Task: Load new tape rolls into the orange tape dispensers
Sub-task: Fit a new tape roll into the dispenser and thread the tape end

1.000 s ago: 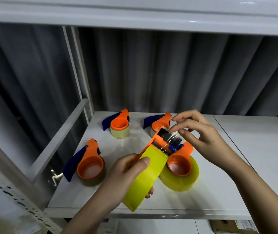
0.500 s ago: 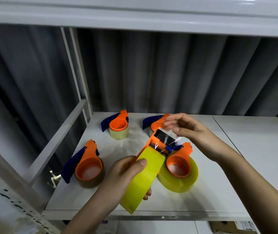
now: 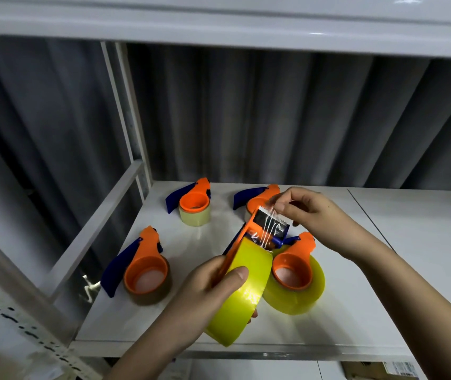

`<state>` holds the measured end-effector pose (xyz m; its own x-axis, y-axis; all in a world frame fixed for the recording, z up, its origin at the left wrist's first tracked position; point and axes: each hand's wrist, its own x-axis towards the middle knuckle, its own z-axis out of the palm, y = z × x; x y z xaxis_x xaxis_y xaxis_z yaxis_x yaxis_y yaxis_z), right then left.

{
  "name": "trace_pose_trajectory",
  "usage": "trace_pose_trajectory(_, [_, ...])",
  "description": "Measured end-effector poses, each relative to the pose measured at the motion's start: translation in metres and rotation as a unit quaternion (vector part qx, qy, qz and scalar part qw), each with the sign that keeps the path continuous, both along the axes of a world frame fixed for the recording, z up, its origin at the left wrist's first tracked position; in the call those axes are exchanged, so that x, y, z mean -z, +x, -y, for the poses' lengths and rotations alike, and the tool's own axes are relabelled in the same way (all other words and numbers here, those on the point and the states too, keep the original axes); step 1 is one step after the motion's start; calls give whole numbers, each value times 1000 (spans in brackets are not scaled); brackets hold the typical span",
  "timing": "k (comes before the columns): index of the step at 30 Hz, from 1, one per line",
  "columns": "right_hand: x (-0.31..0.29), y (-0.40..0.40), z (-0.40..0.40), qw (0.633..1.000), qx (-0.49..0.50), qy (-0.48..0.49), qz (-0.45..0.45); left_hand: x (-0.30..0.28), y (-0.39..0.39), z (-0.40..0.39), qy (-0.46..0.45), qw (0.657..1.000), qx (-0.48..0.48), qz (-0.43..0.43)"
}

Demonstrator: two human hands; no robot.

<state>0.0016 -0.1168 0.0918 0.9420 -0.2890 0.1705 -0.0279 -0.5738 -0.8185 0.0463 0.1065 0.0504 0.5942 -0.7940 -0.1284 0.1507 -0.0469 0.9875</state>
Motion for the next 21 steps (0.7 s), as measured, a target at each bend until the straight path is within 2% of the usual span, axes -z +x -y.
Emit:
trace_pose_trajectory(3, [0,0,-3,999,19,-44,-22,0,3,-1,7,1000,4,-6])
trace_pose_trajectory(7, [-8,0,-8,997,13,-53,-53,-1,7,-1,15,999,30,-20])
trace_pose_trajectory(10, [-10,-2,-14,994,16,-84,-62,-4,9,0,27,997,40,-65])
trace_pose_trajectory(13, [-9,-3,-23,988,19,-145,-53,-2,4,3,42,996,25,-71])
trace_pose_trajectory(16, [-8,-5,-35,963,35,-261,-59,5,0,6,64,996,1,-59])
trace_pose_trajectory(21, [-9,-8,-42,952,53,-296,-53,8,1,12,51,994,2,-97])
